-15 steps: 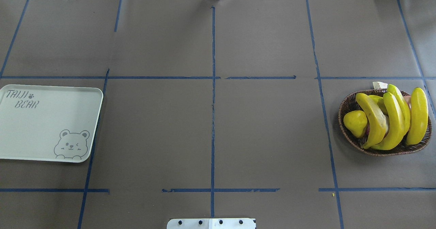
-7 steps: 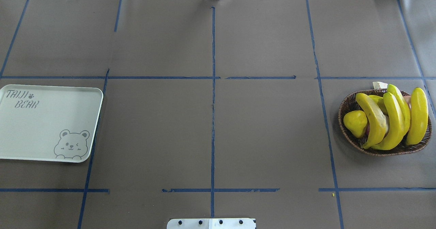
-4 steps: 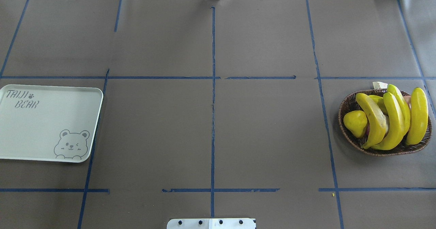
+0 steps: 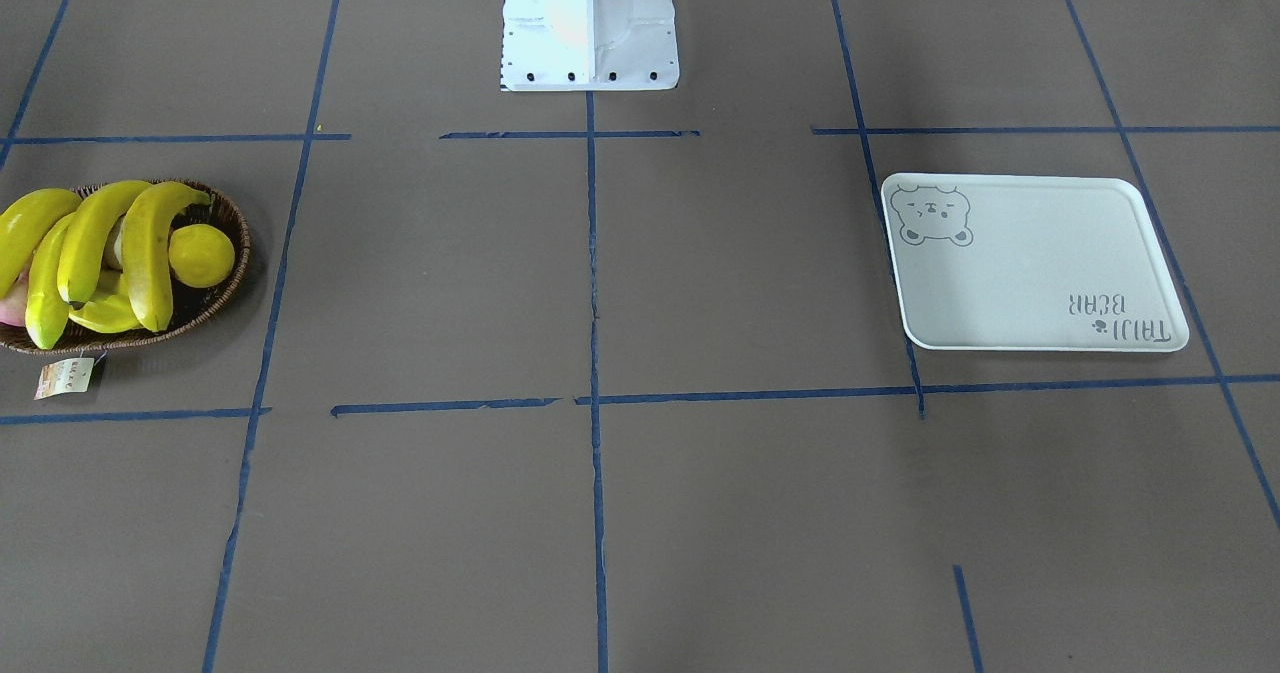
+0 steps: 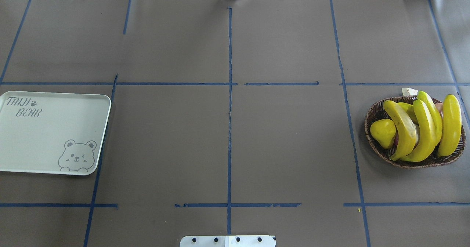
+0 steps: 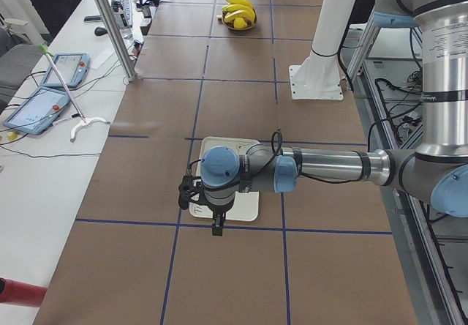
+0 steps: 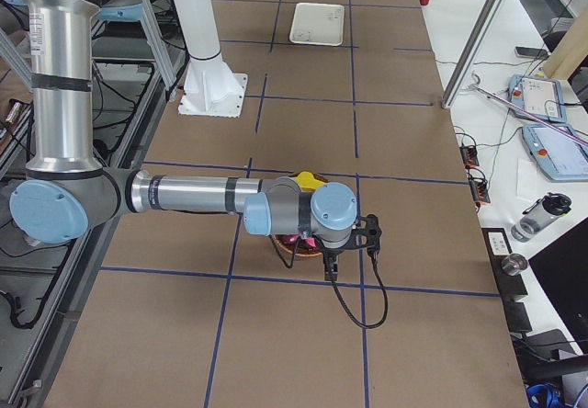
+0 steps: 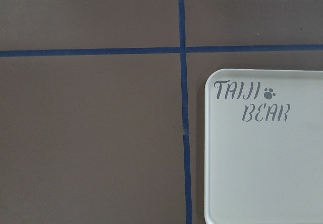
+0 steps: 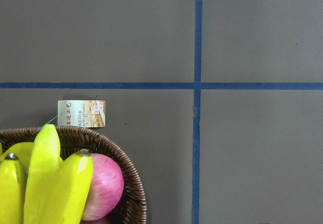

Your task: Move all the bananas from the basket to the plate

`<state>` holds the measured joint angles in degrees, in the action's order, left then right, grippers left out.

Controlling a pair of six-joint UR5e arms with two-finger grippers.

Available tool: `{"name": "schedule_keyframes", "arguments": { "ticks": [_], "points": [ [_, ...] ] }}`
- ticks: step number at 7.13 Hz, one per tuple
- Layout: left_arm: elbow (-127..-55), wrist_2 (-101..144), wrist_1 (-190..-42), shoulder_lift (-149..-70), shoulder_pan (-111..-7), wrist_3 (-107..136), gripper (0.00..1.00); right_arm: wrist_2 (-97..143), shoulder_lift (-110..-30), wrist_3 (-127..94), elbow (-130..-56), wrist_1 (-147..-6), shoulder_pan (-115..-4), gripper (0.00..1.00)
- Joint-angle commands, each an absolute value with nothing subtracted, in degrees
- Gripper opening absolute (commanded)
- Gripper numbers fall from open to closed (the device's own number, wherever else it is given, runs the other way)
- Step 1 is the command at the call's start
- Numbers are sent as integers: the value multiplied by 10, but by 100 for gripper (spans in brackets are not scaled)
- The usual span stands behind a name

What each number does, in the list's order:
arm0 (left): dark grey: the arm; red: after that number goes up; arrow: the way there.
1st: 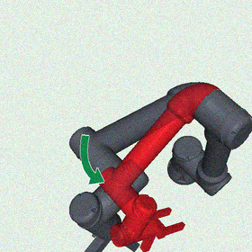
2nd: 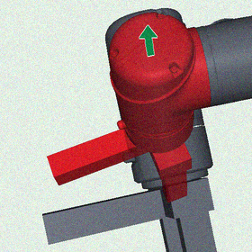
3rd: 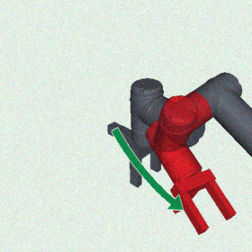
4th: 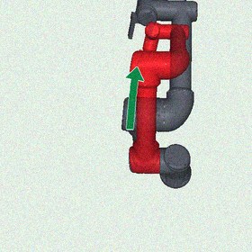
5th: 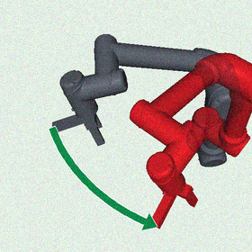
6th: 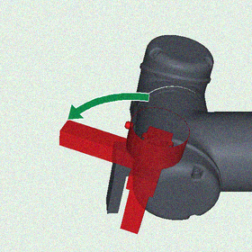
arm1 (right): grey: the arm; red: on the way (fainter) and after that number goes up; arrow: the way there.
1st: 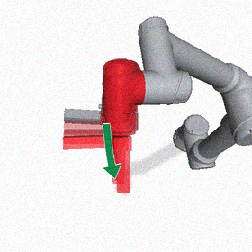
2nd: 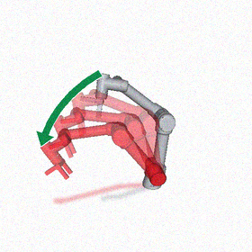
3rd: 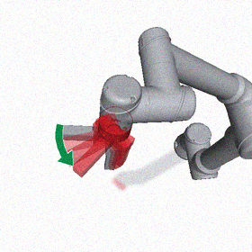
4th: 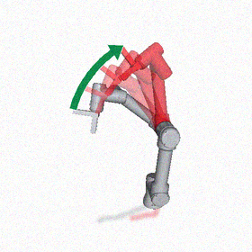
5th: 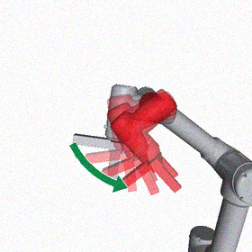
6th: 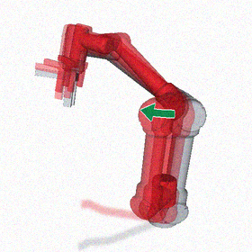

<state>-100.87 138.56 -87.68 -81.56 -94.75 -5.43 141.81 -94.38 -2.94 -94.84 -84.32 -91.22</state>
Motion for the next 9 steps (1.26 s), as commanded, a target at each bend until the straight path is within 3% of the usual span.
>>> {"name": "schedule_keyframes", "arguments": {
  "ticks": [1,3,9],
  "points": [
    [-1012,1386,-876,-816,-947,-54,100,1419,-992,-191,-978,-685,-850,100],
    [-1011,1385,-876,-816,-947,-54,100,1403,-1019,-364,-981,-547,-779,100],
    [-1011,1386,-876,-816,-947,-54,100,1336,-1076,-369,-1026,-536,-684,100]
  ]
}}
